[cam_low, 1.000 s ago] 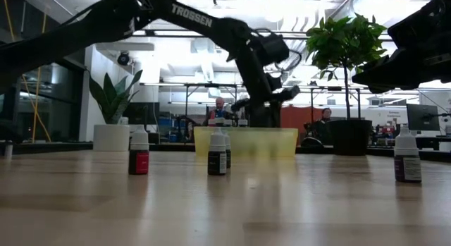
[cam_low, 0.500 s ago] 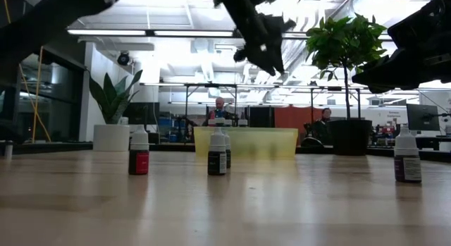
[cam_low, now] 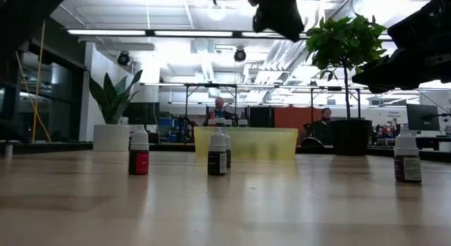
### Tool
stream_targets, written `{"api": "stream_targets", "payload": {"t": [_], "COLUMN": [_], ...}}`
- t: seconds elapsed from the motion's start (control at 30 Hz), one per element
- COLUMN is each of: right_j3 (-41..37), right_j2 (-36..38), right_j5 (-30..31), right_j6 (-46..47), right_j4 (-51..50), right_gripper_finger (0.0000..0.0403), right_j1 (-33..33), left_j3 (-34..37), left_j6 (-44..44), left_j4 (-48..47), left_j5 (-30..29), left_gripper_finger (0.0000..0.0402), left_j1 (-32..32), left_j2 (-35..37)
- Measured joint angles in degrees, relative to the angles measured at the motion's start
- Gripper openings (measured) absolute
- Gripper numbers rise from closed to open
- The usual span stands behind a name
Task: Pick & Place food coloring
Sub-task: Put the small purple food coloring bottle into the yellow bin
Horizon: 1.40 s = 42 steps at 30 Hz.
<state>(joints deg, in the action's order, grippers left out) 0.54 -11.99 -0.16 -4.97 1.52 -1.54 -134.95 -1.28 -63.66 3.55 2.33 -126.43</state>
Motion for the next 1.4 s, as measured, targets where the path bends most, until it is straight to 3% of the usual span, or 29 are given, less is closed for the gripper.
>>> {"api": "stream_targets", "payload": {"t": [0.23,0.6,0.93,1.4], "right_j3": [0.0,0.0,0.0,0.0], "right_j2": [0.0,0.0,0.01,0.0], "right_j5": [0.0,-0.02,-0.01,0.0], "right_j6": [0.01,0.0,0.01,0.02], "right_j4": [0.0,0.0,0.0,0.0], "right_gripper_finger": [0.0,0.0,0.0,0.0], "right_j1": [0.01,0.02,0.01,0.0], "left_j3": [4.56,19.24,18.49,15.51], "left_j6": [-3.49,-6.03,-1.36,-6.45], "left_j4": [4.62,27.28,33.98,34.01], "left_j5": [3.71,3.34,3.87,1.32], "left_gripper_finger": [0.0127,0.0127,0.0132,0.0264], "left_j1": [6.4,9.49,9.44,11.23], "left_j2": [0.07,-0.05,-4.81,-9.64]}}
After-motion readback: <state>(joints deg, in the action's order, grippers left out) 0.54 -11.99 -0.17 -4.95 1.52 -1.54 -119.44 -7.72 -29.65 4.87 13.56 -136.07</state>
